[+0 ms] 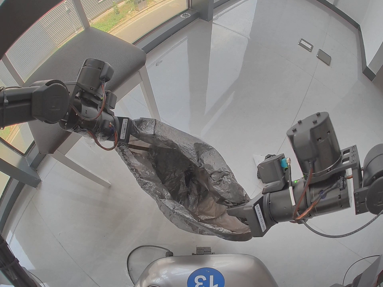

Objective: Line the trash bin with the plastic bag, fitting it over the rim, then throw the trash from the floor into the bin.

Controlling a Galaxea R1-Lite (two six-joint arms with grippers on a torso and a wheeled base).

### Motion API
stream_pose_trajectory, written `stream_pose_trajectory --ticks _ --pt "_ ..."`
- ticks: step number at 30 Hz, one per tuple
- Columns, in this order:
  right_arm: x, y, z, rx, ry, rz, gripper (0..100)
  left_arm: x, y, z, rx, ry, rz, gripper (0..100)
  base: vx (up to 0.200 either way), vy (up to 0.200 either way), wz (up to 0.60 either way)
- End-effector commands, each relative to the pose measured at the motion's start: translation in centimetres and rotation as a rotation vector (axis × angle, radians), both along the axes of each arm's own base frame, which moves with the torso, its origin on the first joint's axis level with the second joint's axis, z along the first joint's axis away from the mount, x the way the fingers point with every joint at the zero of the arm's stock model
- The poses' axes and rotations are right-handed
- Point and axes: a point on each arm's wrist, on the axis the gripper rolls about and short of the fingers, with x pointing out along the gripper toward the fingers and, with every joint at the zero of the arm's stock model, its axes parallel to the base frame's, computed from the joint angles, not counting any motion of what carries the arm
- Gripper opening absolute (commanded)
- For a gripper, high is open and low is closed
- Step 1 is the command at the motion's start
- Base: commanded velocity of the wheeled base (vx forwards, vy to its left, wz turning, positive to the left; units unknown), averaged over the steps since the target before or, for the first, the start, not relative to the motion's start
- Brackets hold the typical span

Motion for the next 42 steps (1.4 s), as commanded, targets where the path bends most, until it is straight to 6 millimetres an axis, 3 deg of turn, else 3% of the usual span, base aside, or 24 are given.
stream_pose_trajectory --ticks 1,9,15,25,31,34,39,42 --pt "2.3 0.3 -1.6 -0.053 0.011 -0.023 0 -0.8 0.3 1.0 -0.021 -0.014 0.004 0 0.0 0.0 0.0" --pt "3.5 -1.1 -1.5 -0.055 0.011 -0.071 0 1.4 -2.2 -2.4 -0.006 0.052 -0.032 0 0.0 0.0 0.0" --pt "3.9 -0.9 -1.2 -0.038 0.007 -0.075 0 3.8 -3.5 -4.0 0.002 0.064 -0.038 0 0.0 0.0 0.0" --pt "5.5 -0.7 -0.1 -0.009 -0.022 -0.106 0 7.1 -4.8 -5.8 -0.007 0.059 -0.041 0 0.0 0.0 0.0" --pt "5.7 -0.5 -0.2 -0.009 -0.022 -0.104 0 7.6 -5.1 -6.4 -0.025 0.07 -0.028 0 0.0 0.0 0.0" --pt "5.8 -0.4 -0.3 -0.01 -0.021 -0.104 0 7.6 -4.8 -6.1 -0.028 0.065 -0.022 0 0.0 0.0 0.0" --pt "6.4 0.1 -0.5 -0.012 -0.024 -0.1 0 6.8 -1.8 -2.9 -0.031 0.018 0.026 0 0.0 0.0 0.0" --pt "7.5 0.5 -1.1 -0.039 -0.032 -0.09 0 5.3 -0.3 -1.1 -0.025 0.028 0.049 0 0.0 0.0 0.0"
